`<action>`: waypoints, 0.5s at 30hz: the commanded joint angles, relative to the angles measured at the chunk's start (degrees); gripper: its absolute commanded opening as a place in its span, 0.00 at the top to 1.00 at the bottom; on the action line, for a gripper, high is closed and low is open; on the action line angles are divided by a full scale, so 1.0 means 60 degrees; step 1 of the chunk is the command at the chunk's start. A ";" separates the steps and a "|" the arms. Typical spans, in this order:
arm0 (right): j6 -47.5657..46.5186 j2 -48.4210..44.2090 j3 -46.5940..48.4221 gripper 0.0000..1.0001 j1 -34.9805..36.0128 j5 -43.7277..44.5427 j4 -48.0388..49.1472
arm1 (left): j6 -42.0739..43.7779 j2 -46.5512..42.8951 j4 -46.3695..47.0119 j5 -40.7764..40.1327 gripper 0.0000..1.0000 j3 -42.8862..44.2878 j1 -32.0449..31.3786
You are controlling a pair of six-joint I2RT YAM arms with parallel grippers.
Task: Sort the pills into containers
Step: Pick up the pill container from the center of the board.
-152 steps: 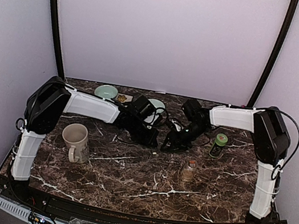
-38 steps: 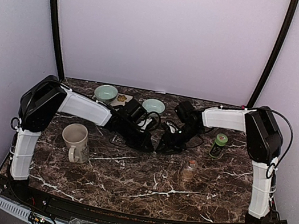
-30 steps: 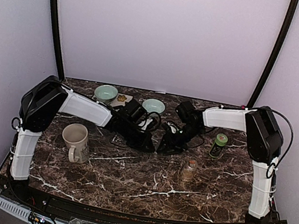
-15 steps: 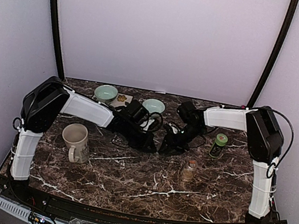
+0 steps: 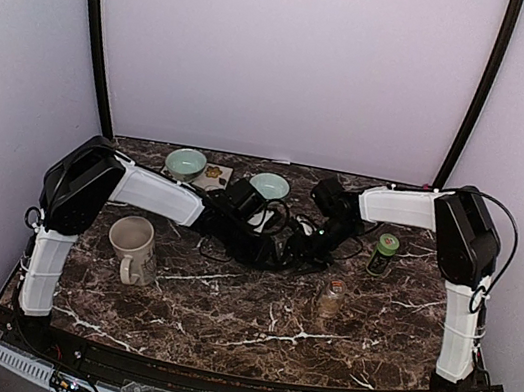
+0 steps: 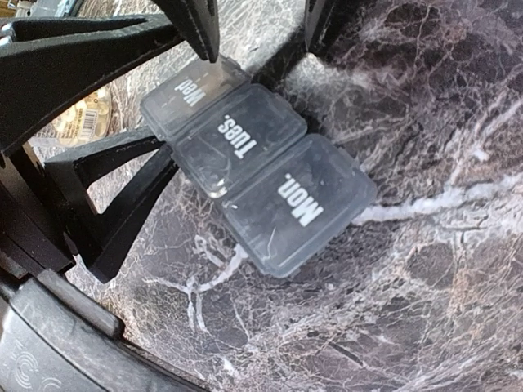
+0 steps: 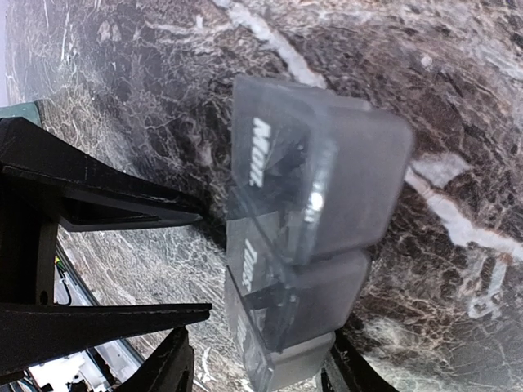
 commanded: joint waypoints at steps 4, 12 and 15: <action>0.0057 0.0054 -0.0339 0.48 0.0054 0.0501 0.0566 | 0.0048 0.0029 -0.0587 0.0048 0.60 -0.0081 -0.0284; 0.0192 0.0382 -0.0207 0.57 0.0020 0.0339 0.0749 | -0.0093 0.0069 -0.0301 0.0200 0.60 -0.0270 -0.0267; 0.0286 0.0452 -0.0244 0.61 0.0042 0.0332 0.0858 | -0.0163 0.0125 -0.0163 0.0300 0.60 -0.0413 -0.0267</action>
